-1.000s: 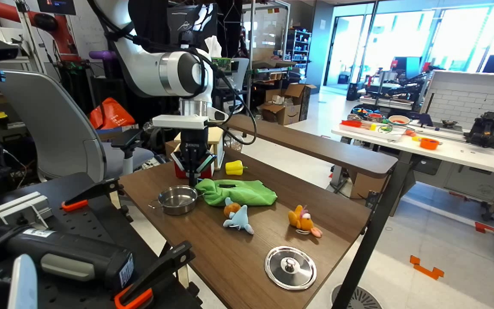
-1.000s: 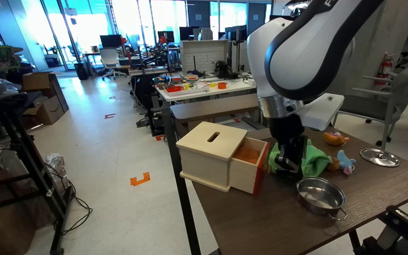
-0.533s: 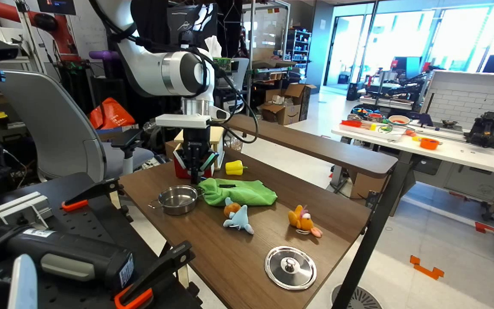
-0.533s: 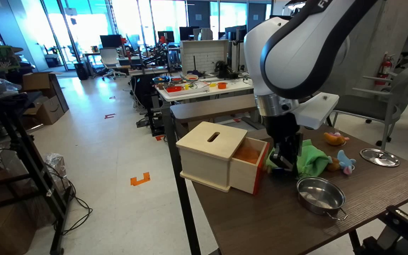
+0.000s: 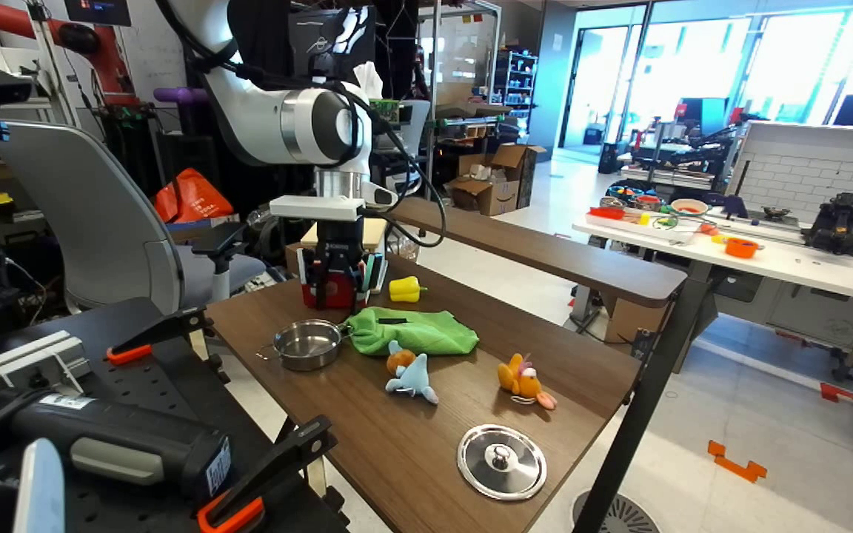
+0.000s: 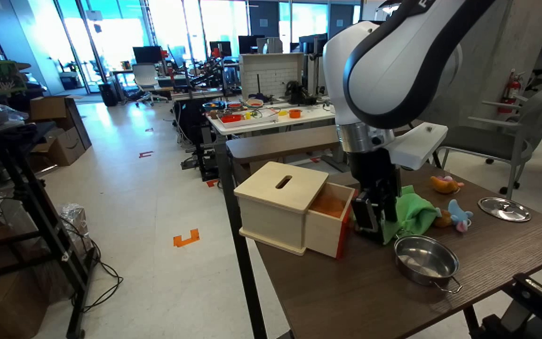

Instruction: Open the green towel

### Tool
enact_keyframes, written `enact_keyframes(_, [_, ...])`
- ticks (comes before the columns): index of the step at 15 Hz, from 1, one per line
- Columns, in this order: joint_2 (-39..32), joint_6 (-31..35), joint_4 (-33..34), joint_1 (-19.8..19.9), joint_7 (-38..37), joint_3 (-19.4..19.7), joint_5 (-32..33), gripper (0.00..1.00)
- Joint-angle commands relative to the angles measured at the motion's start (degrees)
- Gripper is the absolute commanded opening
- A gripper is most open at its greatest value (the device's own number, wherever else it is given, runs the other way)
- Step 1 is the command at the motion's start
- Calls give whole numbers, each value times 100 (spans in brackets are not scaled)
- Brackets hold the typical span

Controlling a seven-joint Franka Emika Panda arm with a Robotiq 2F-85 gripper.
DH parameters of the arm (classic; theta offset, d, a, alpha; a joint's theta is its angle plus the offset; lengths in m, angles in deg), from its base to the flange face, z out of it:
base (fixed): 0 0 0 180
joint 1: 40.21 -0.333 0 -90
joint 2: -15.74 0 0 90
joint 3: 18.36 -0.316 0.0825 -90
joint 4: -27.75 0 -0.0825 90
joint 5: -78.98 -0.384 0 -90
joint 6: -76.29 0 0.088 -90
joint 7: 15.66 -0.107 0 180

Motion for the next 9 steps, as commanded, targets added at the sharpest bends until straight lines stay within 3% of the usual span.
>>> enact_keyframes(1, [605, -124, -402, 322, 327, -365, -354, 99])
enact_keyframes(6, [1635, -61, -1284, 611, 734, -599, -660, 100])
enact_keyframes(7, [1070, -15, -708, 398, 475, -452, -517, 100])
enact_keyframes(9, [1420, -23, -1022, 486, 584, -489, -572, 100])
